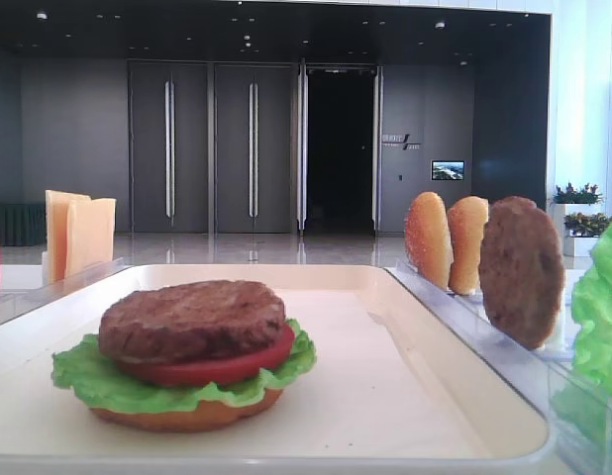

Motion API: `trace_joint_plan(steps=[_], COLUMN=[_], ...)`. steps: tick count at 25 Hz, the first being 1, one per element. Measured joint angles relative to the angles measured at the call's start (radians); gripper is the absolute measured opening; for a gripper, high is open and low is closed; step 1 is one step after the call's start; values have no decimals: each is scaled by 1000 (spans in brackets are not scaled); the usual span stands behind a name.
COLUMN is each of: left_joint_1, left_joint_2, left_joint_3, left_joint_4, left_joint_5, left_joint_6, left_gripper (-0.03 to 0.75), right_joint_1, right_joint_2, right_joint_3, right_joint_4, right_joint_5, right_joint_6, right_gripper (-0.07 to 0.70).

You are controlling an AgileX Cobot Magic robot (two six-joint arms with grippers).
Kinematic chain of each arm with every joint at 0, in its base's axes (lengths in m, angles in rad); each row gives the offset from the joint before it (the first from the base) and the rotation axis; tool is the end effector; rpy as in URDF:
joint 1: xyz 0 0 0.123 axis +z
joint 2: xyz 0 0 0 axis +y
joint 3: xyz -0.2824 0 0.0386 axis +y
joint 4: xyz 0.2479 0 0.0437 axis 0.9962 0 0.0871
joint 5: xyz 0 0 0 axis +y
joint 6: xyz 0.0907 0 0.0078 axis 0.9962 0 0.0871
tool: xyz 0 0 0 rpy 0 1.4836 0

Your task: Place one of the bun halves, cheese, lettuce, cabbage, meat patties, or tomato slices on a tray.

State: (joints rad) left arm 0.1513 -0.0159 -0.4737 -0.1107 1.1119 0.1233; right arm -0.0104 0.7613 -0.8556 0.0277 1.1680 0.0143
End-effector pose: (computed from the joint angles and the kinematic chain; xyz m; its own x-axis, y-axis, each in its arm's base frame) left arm -0.0053 -0.0099 0.2661 -0.5055 -0.0025 -0.8628 -0.0283 0.9995 0.0136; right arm 0.1150 0.0011 0.3366 -0.8338 0.0338 -0.5510 0.0173 0.9992 0.0351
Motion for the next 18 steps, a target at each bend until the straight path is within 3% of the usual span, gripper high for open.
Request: trace_joint_plan(steps=[6, 18], left_joint_1=[0, 0], left_joint_2=[0, 0], left_joint_3=[0, 0], left_joint_4=[0, 0], left_joint_5=[0, 0], left_joint_6=[0, 0], left_gripper=[219, 183], right_joint_1=[48, 80], right_joint_2=[-247, -682], right_joint_3=[138, 341], right_joint_4=[-42, -79], right_joint_5=[-43, -30], right_joint_6=[-5, -4], right_gripper=[379, 379])
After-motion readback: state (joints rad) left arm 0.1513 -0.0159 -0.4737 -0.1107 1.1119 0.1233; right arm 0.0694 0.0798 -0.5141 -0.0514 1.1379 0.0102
